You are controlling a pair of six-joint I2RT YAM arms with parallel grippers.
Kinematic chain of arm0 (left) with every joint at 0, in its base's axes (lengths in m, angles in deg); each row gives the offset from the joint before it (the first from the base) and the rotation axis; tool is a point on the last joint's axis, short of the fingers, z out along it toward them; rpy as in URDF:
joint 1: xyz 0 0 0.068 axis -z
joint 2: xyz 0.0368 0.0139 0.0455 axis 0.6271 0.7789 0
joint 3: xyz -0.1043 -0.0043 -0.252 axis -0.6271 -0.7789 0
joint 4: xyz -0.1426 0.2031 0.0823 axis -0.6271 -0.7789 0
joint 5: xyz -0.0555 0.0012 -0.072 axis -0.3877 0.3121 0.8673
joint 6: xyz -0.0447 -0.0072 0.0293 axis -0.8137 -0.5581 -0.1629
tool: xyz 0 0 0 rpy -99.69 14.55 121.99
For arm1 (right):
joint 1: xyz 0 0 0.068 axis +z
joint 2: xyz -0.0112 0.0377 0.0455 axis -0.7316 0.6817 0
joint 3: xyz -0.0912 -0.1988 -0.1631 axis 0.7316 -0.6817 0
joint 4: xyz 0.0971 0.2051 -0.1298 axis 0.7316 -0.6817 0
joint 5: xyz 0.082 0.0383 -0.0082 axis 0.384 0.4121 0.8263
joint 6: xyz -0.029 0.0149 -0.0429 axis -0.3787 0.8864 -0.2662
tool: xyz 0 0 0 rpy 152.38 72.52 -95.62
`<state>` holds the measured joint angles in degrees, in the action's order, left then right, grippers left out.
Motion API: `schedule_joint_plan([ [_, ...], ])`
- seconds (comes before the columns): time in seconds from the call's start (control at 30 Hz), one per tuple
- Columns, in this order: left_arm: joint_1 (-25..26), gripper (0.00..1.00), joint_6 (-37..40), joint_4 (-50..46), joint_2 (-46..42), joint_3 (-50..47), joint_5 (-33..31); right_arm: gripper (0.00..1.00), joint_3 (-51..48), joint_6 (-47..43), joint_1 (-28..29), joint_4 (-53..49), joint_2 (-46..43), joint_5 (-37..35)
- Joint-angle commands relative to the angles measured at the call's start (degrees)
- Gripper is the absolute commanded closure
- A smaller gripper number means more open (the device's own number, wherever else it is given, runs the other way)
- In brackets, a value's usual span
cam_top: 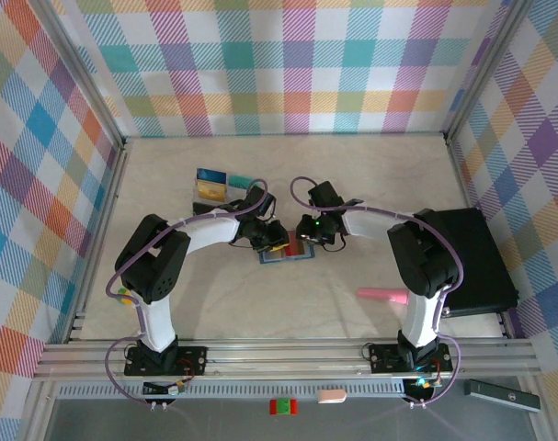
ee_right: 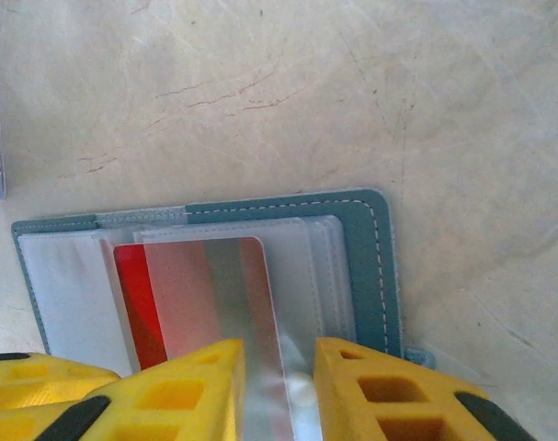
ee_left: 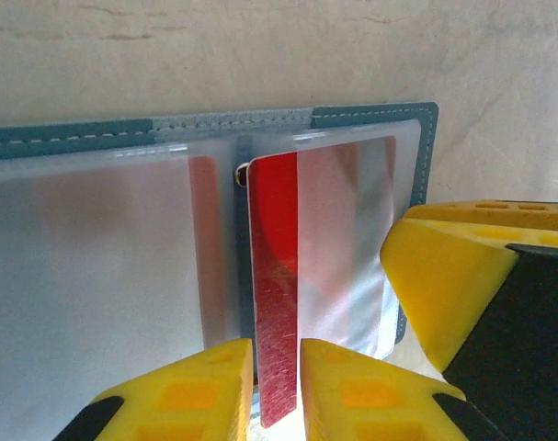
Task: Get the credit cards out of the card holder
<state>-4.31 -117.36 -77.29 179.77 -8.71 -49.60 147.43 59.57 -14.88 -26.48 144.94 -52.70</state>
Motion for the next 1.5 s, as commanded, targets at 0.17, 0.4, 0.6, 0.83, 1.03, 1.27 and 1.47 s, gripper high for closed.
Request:
schedule_joint_plan([
  [0.17, 0.54, 0.78, -0.59, 1.17, 1.70, 1.34, -0.01, 0.73, -1.56, 0.04, -0.32, -0.74, 0.46, 1.49],
  [0.4, 0.63, 0.78, -0.67, 0.59, 1.71, 1.09, -0.90, 0.74, -1.43, -0.06, -0.32, -0.92, 0.40, 1.77],
  [0.6, 0.76, 0.78, -0.07, 0.98, 1.19, 0.71, -1.44, 0.74, -1.34, -0.07, -0.32, -0.99, 0.44, 1.94],
  [0.83, 1.25, 0.79, 0.22, 1.88, 2.07, 0.69, -0.74, 0.74, -1.51, 0.10, -0.32, -0.80, 0.36, 2.32],
  [1.03, 1.34, 0.79, 0.38, 2.15, 2.68, 0.91, 0.01, 0.74, -1.61, 0.12, -0.28, -0.78, 0.29, 2.50],
  [1.27, 1.42, 0.83, 0.31, 1.98, 2.68, 1.00, 0.24, 0.74, -1.69, 0.11, -0.32, -0.76, -0.04, 2.45],
  [1.47, 1.42, 0.89, 1.15, 0.13, 0.95, 1.17, -1.09, 0.74, -1.92, 0.04, -0.40, -1.35, -0.90, 1.73],
])
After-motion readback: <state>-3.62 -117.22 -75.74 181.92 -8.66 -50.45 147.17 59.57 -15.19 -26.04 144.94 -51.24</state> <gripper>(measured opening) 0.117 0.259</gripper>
